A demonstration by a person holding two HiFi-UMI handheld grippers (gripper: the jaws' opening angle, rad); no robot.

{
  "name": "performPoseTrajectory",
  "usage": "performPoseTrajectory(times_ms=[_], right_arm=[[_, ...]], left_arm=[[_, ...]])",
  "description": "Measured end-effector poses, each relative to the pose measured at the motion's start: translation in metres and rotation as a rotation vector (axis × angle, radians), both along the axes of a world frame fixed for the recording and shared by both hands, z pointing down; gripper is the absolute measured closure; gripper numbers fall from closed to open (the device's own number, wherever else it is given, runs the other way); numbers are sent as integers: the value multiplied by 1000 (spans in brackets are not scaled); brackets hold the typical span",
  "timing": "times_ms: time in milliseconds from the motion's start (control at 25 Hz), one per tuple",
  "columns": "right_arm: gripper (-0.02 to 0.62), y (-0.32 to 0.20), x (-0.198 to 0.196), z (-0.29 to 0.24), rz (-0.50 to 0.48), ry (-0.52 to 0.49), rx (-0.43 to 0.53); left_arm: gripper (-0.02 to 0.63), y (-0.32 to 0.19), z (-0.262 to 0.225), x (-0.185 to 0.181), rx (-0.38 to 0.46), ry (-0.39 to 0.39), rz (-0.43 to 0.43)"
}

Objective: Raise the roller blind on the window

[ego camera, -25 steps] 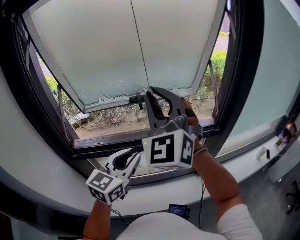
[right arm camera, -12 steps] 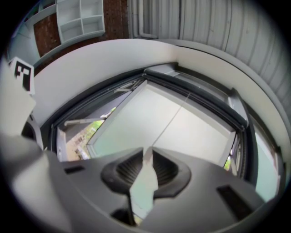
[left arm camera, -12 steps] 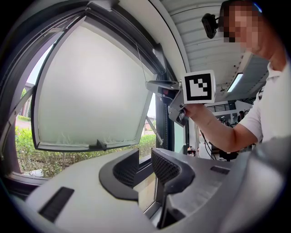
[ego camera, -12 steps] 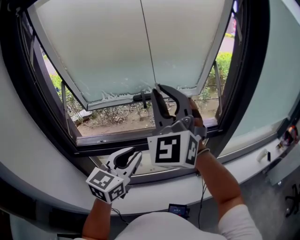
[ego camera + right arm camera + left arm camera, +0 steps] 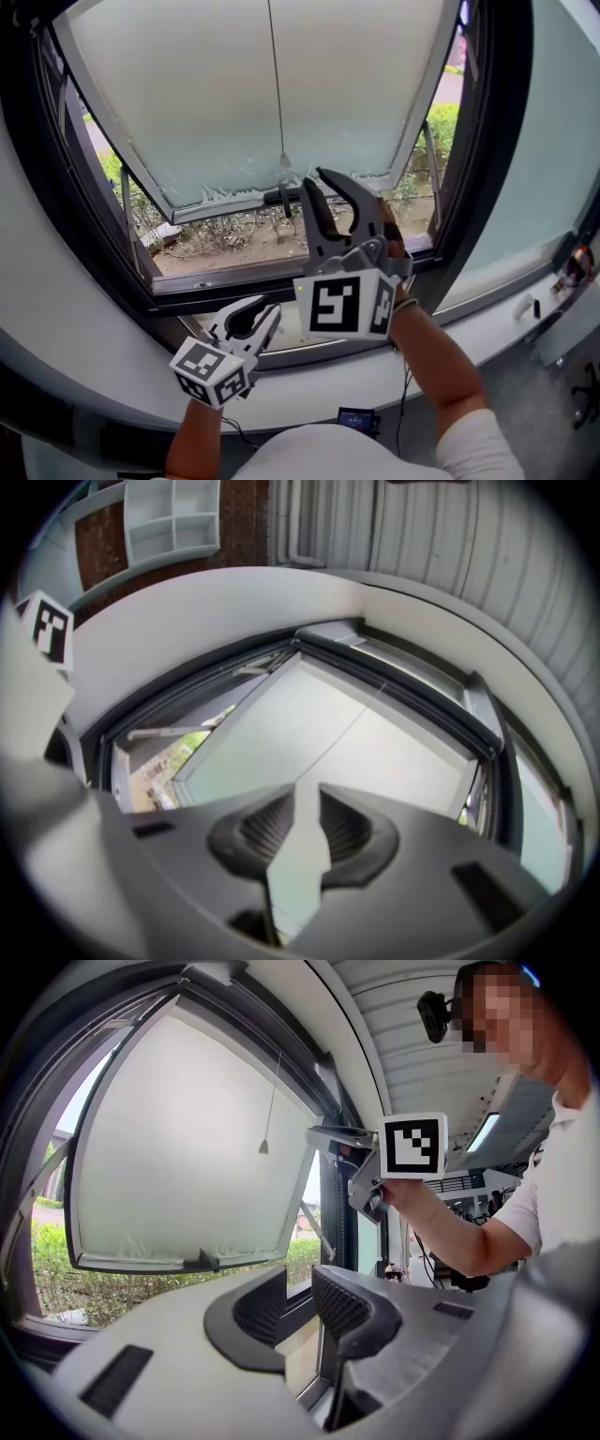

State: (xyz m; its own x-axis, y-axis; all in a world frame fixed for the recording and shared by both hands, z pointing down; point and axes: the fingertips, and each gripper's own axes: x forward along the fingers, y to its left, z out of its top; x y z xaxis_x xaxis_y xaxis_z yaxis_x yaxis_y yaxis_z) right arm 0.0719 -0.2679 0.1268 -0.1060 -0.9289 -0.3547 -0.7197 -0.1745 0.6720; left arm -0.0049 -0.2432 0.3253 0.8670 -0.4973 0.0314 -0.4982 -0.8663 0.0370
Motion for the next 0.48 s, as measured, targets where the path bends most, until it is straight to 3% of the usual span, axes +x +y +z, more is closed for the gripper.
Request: performPoseTrajectory(times_ms=[480], right_arm=[[523,3,6,6,28,3,-16]], left_arm=[[508,5,-1,0,-4,6,9]])
